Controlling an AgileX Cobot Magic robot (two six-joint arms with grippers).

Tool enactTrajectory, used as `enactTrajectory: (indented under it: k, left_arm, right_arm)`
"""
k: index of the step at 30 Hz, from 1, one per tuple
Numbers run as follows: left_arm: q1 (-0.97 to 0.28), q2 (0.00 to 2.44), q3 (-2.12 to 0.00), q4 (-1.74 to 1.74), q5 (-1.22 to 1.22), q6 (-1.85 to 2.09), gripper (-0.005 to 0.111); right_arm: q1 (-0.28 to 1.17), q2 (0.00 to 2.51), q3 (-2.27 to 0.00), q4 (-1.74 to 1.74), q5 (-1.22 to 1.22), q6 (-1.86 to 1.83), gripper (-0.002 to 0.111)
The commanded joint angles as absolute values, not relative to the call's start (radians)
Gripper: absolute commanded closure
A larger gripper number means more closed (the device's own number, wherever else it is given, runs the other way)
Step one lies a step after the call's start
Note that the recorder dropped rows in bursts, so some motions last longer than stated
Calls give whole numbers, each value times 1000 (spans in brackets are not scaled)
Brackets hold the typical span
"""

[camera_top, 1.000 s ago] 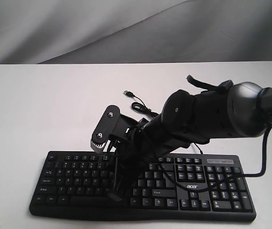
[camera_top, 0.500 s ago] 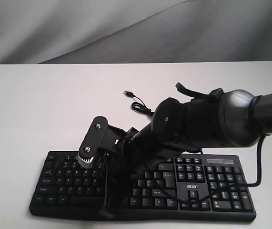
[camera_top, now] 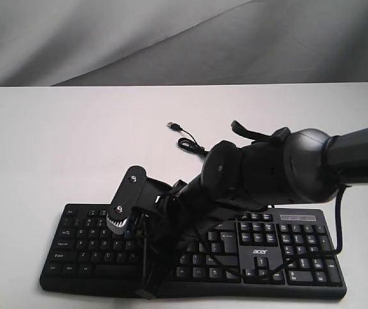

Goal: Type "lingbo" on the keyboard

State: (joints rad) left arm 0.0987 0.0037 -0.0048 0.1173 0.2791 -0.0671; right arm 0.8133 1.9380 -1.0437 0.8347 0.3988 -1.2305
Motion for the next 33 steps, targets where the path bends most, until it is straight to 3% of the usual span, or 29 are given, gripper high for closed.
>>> enactTrajectory:
  k: [1, 33]
  left_arm:
    - [100, 0, 0, 117, 266, -69, 106]
    - [100, 0, 0, 117, 266, -69, 106]
  right_arm:
    - [817, 1936, -1044, 838, 396, -1226, 108]
    - [815, 1933, -1085, 838, 401, -1231, 108]
